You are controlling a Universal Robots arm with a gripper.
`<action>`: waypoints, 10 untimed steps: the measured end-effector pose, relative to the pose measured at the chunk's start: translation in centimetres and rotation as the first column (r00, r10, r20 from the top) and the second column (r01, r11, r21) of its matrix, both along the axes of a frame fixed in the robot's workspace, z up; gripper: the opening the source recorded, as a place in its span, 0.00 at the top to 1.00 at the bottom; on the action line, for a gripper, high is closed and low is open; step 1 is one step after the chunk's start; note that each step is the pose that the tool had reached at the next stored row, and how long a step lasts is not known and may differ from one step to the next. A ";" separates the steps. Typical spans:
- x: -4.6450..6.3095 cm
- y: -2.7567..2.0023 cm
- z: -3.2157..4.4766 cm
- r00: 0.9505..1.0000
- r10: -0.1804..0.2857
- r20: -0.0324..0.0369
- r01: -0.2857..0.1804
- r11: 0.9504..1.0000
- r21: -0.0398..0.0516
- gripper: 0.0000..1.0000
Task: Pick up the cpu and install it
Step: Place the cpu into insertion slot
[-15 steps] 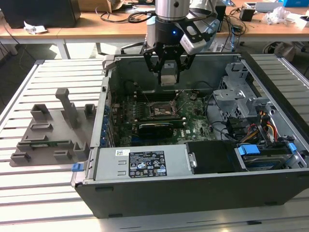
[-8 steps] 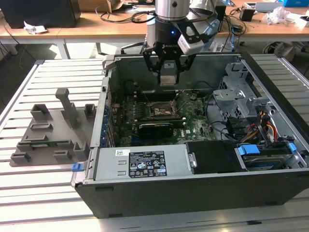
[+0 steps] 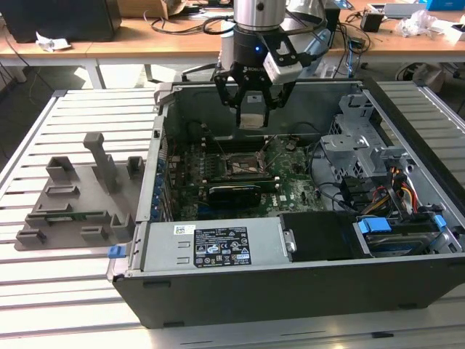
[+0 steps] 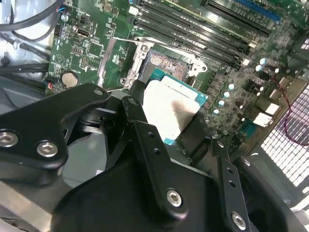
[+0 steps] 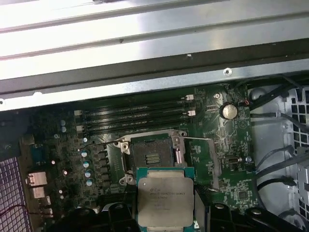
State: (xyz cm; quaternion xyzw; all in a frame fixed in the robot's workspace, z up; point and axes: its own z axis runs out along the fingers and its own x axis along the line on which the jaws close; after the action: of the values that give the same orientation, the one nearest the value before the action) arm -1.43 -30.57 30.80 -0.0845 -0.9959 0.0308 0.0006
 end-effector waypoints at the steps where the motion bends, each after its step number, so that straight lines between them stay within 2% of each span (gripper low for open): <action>1: 0.0 0.00 -0.02 0.998 -0.058 0.000 0.058 0.998 0.000 0.45; 6: 0.0 0.00 -0.03 0.993 -0.121 0.000 0.121 0.993 0.000 0.45; 8: 0.1 0.00 -0.04 0.988 -0.158 0.000 0.158 0.988 0.000 0.45; 10: 0.1 0.00 -0.05 0.979 -0.204 0.000 0.204 0.979 -0.001 0.45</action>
State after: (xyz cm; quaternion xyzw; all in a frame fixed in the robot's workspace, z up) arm -1.37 -30.57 30.75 -0.1864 -0.9820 0.0309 0.0038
